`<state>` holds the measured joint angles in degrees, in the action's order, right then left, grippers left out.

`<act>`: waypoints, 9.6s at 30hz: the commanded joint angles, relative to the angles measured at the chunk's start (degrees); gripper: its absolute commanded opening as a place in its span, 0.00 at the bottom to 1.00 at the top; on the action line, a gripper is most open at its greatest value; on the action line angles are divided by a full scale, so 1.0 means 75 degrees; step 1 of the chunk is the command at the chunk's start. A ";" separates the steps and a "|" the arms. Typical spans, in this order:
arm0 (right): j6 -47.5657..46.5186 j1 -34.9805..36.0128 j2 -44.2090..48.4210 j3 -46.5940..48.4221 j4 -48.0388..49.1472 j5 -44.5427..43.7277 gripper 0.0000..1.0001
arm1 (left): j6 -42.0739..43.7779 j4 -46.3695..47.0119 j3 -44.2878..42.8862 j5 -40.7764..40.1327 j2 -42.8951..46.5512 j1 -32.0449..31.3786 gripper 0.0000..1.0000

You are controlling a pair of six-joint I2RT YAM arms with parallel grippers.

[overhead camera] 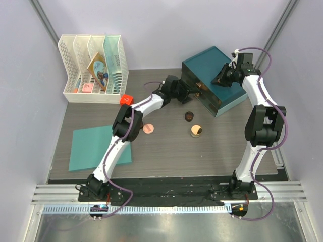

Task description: Organize the makeup

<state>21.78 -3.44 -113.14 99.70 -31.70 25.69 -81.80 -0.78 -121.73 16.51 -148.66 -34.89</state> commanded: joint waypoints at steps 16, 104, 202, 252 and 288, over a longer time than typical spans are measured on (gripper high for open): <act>-0.0408 0.0096 -0.0840 -0.0696 -0.2253 -0.0742 0.13 | 0.0758 -0.1888 -0.1195 -0.1029 -0.0054 -0.0257 0.57; -0.0373 0.0107 -0.0957 -0.0848 -0.2148 -0.0754 0.13 | 0.4214 -0.3868 0.2802 -0.3208 0.4983 0.0211 0.81; -0.0420 0.0248 -0.1121 -0.1059 -0.2113 -0.0766 0.14 | 0.4216 -0.5733 -0.2097 -0.1030 0.1928 0.0001 0.00; -0.0443 0.0248 -0.1063 -0.1153 -0.2089 -0.0730 0.14 | 0.7168 -0.6085 0.2309 -0.1733 0.3885 -0.0925 0.64; -0.0490 0.0248 -0.1075 -0.1141 -0.2148 -0.0824 0.14 | 0.7110 -0.5510 0.0680 -0.2375 0.1681 -0.1406 0.67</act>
<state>22.70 -1.93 -113.62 97.23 -29.54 30.63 -28.16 -44.38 -114.54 2.35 -133.86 -44.77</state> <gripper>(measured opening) 0.133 0.674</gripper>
